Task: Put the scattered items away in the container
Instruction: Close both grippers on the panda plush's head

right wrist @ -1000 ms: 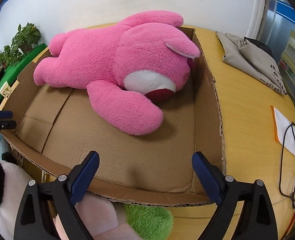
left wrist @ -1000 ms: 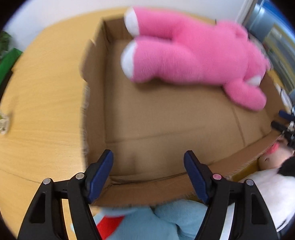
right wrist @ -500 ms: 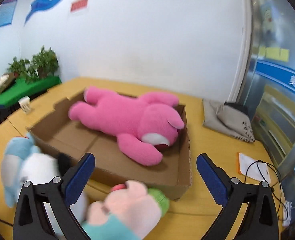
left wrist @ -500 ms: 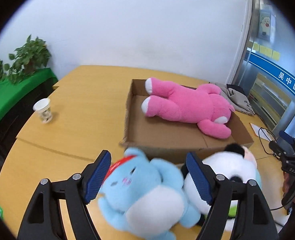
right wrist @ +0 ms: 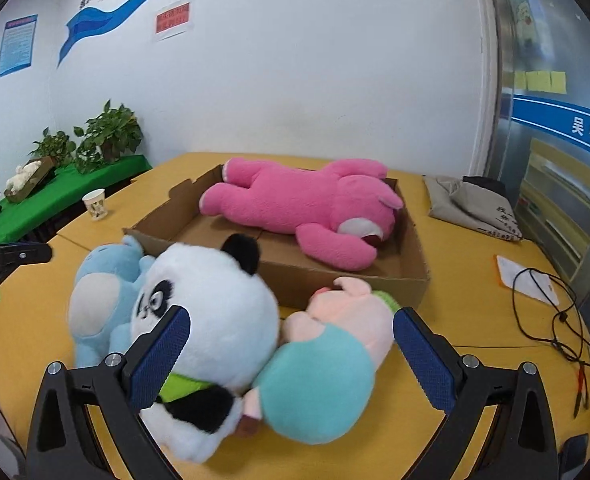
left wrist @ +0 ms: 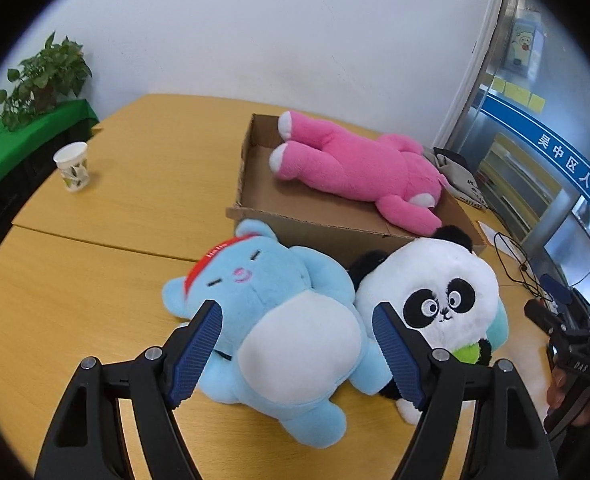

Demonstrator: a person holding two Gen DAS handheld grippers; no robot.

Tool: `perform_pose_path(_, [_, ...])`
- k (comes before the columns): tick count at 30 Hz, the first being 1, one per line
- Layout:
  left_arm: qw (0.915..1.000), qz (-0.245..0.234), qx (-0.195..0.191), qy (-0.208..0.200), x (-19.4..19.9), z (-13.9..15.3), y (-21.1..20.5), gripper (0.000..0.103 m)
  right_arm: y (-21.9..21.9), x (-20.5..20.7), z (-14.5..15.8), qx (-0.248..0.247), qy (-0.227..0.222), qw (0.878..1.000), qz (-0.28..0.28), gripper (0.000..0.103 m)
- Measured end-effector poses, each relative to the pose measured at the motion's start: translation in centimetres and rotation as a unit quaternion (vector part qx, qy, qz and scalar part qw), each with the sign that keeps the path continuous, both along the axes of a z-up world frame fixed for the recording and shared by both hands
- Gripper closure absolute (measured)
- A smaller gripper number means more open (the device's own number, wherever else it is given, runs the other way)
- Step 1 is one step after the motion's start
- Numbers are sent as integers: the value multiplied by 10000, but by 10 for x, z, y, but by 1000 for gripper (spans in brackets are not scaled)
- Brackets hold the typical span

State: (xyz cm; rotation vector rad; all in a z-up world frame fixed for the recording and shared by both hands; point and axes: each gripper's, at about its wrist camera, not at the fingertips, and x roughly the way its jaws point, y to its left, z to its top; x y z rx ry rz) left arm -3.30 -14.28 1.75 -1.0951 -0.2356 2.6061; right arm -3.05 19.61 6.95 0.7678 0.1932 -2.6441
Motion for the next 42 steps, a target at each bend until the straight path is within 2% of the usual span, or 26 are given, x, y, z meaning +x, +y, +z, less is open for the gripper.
perform_pose_path(2, [9998,-147,145,-68,-2,-4,10,25,-10,1,-2,64,-39,9999,87,0])
perform_pose_path(5, [9956,-778,501,-160,-9,-8,36,25,-17,6,0,-8,67,9997,254,0])
perform_pose_path(8, [9883,-1428,513,-164,-25,-10,70,25,-26,-5,-7,-321,-268,9967,690,0])
perform_pose_path(11, [9839,-1630,586,-427,-49,-24,93,25,-35,-13,-20,-223,-381,9951,881,0])
perform_pose_path(13, [9794,-1787,704,-626,-66,-33,103,25,-36,-21,-32,-355,-622,9923,1014,0])
perform_pose_path(16, [9717,-1916,1097,-844,-87,-41,104,23,-40,-32,-45,-210,-671,9914,1105,0])
perform_pose_path(18, [9685,-1895,1275,-993,-99,-47,100,15,-40,-37,-52,-270,-752,9898,1177,0])
perform_pose_path(21, [9547,-2149,1602,-1293,-107,-60,104,13,-46,-42,-56,-315,-787,9883,1268,0])
perform_pose_path(23, [9526,-2245,1592,-1296,-105,-62,109,12,-54,-47,-56,-84,-607,9912,1175,0])
perform_pose_path(27, [9509,-2398,1460,-1299,-99,-63,115,12,-62,-59,-65,-128,-730,9920,1022,0])
perform_pose_path(29, [9508,-2469,1392,-1248,-92,-62,118,15,-70,-55,-70,63,-656,9924,1040,0])
perform_pose_path(31, [9503,-2420,1491,-1270,-89,-59,115,22,-75,-48,-70,224,-539,9922,1104,6])
perform_pose_path(33, [9506,-2375,1566,-1241,-86,-54,111,32,-72,-44,-68,112,-536,9927,1076,13])
perform_pose_path(37, [9558,-2368,1511,-871,-66,-25,107,35,-64,-35,-52,-144,-513,9945,905,22])
perform_pose_path(42, [9597,-2431,1390,-228,-60,42,106,35,-65,-15,-3,-226,72,9957,900,22])
